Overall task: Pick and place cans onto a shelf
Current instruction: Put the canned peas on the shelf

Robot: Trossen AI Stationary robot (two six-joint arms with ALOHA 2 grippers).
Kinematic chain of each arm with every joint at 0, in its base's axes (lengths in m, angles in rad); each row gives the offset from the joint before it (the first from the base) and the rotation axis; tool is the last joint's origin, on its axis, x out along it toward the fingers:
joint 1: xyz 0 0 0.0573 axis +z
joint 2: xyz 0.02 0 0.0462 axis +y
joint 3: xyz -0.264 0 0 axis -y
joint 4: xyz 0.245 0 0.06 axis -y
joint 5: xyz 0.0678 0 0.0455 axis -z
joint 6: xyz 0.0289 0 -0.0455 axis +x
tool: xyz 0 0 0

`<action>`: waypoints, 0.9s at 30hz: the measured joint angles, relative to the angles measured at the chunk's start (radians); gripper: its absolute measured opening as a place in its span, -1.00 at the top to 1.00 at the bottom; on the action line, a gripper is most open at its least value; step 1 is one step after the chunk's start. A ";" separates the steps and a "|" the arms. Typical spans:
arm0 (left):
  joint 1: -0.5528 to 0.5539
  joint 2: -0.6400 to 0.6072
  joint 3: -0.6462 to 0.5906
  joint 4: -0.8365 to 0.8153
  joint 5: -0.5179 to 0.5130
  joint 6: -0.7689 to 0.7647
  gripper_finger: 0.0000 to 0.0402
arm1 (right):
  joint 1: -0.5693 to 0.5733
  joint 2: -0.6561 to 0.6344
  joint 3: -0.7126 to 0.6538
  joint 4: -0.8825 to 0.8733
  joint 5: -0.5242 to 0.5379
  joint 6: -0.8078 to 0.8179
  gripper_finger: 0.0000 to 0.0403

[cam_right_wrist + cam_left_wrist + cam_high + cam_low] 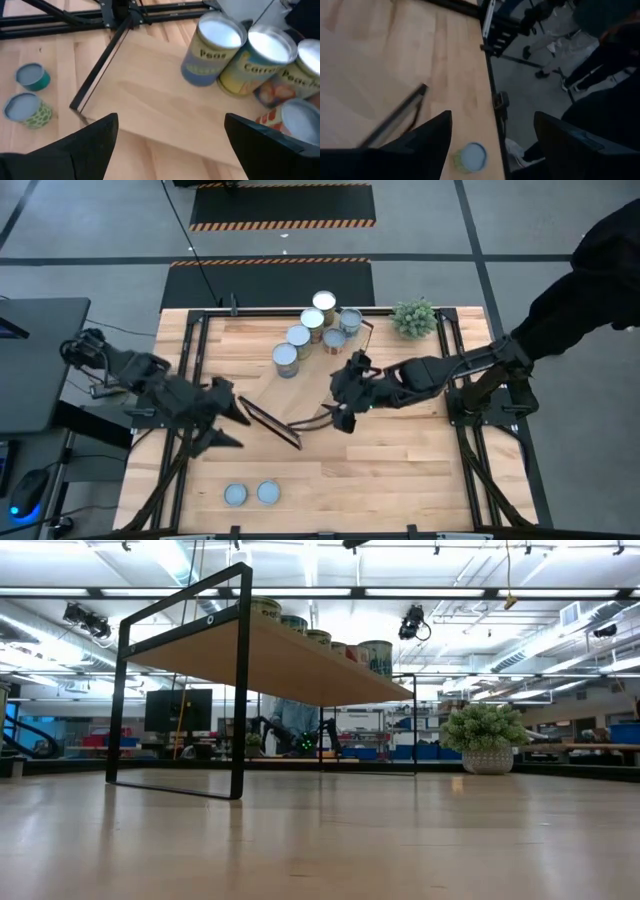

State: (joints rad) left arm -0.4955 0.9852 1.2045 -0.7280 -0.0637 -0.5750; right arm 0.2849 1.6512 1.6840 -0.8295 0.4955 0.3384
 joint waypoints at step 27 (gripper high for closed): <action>-0.315 0.500 0.000 -0.018 -0.030 -0.216 -0.49 | 0.212 0.000 -0.029 -0.091 0.075 0.275 -0.85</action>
State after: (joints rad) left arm -0.8107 1.4856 1.2045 -0.7460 -0.0937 -0.7911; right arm 0.4973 1.6516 1.6550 -0.9201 0.5709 0.6134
